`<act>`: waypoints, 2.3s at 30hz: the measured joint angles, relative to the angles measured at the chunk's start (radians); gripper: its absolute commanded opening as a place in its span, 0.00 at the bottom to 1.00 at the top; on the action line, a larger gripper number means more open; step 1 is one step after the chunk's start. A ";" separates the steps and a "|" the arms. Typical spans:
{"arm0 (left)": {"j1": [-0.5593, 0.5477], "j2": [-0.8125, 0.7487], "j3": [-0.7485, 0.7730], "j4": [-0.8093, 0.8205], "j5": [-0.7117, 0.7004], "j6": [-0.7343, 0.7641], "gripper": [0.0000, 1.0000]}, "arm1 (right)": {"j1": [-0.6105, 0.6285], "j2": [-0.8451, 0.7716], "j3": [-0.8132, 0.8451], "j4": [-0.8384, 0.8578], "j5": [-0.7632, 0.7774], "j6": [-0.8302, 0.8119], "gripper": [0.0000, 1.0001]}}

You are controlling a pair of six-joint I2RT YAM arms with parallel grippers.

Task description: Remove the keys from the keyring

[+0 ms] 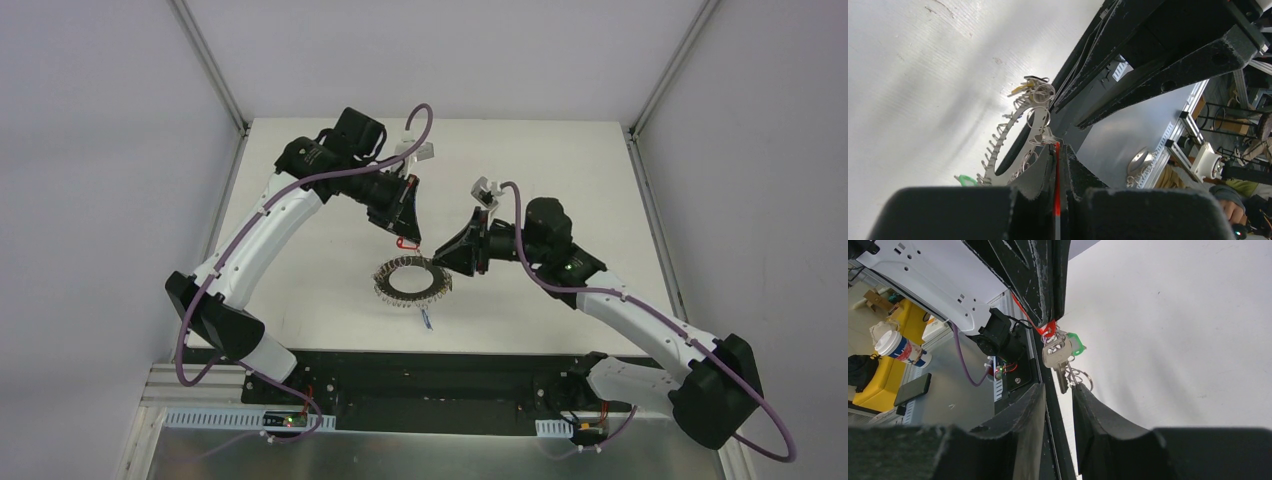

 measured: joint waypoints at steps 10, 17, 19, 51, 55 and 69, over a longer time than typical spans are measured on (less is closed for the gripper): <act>-0.016 -0.010 0.000 -0.004 -0.001 0.000 0.00 | 0.019 0.000 0.000 -0.011 0.006 -0.020 0.38; -0.017 -0.040 0.000 -0.004 -0.001 0.000 0.00 | 0.037 0.005 0.000 -0.038 0.029 -0.070 0.30; -0.018 -0.048 0.000 -0.004 -0.001 0.000 0.00 | 0.043 0.008 0.000 -0.039 0.036 -0.082 0.30; -0.018 -0.084 0.005 -0.016 0.001 0.000 0.00 | 0.148 0.072 0.060 -0.079 0.137 -0.178 0.00; -0.018 -0.088 0.005 -0.017 -0.006 0.005 0.00 | 0.157 0.077 0.078 -0.100 0.162 -0.178 0.00; -0.018 -0.218 -0.293 0.184 -0.219 -0.045 0.50 | 0.159 -0.097 0.040 -0.297 0.588 -0.419 0.00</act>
